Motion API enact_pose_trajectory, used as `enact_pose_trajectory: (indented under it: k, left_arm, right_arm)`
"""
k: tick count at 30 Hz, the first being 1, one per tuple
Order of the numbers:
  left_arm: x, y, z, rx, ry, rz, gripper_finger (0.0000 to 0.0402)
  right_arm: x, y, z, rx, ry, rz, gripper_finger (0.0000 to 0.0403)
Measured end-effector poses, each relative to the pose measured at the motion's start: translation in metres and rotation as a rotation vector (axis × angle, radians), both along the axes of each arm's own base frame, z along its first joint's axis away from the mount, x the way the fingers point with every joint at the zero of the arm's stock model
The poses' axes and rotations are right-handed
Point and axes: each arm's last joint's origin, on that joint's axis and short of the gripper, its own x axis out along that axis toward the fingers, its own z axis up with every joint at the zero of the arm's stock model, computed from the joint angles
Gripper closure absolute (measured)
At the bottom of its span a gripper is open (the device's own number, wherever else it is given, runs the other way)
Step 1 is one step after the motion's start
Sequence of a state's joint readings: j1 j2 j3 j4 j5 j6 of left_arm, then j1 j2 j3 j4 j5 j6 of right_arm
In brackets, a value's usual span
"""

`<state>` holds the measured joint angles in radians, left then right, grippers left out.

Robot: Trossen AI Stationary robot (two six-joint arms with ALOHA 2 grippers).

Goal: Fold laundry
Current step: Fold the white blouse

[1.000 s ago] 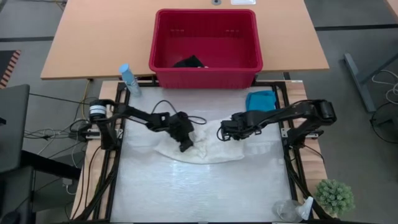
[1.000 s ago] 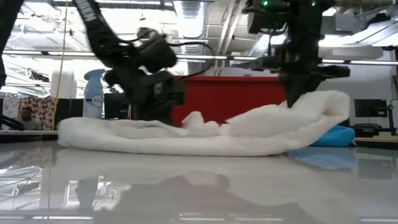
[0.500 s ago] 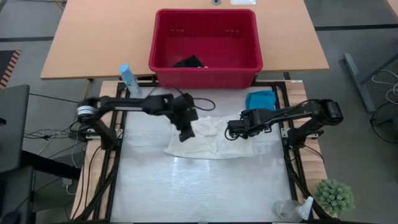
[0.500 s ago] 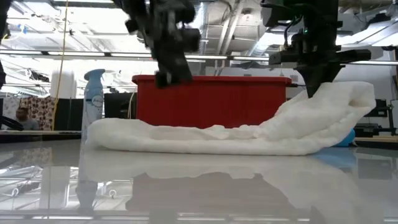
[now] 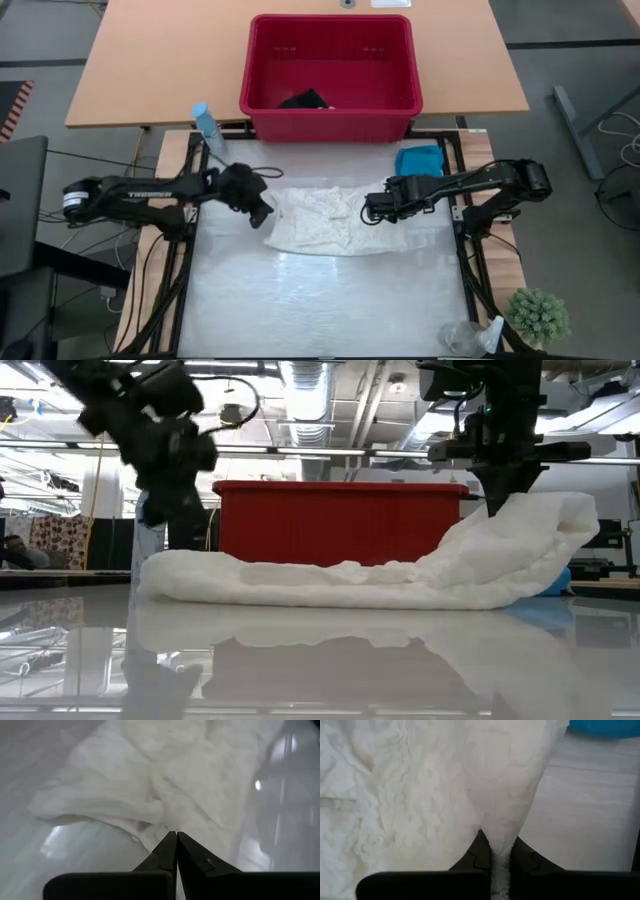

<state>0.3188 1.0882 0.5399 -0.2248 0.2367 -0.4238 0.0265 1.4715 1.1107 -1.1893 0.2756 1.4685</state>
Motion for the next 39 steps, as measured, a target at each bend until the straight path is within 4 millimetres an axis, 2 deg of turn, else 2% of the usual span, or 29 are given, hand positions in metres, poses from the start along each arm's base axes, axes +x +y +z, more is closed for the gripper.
enact_pose_trajectory:
  k: [2,6,20,25,34,39]
  left_arm:
    - [-0.004,-0.002,-0.014,-0.004,-0.011,0.048,0.0401]
    - [-0.010,-0.006,-0.041,-0.026,0.103,0.073,0.0401]
    - [0.018,-0.001,-0.080,-0.071,0.105,0.047,0.0401]
    - [0.026,-0.001,-0.083,-0.102,0.051,0.045,0.0401]
    - [0.031,0.001,-0.080,-0.106,-0.012,0.080,0.0402]
    - [0.049,0.000,-0.075,-0.090,-0.036,0.052,0.0402]
  right_arm:
    - [0.000,0.000,0.000,0.000,0.000,-0.001,0.0354]
    - [0.000,0.000,0.000,0.000,0.001,0.001,0.0354]
    - [0.000,0.000,0.000,0.003,0.004,0.005,0.0354]
    - [0.001,0.000,0.004,0.015,-0.005,0.011,0.0354]
    - [0.015,-0.006,0.030,0.002,-0.119,0.062,0.0354]
    - [0.027,-0.006,0.034,-0.006,-0.230,0.087,0.0354]
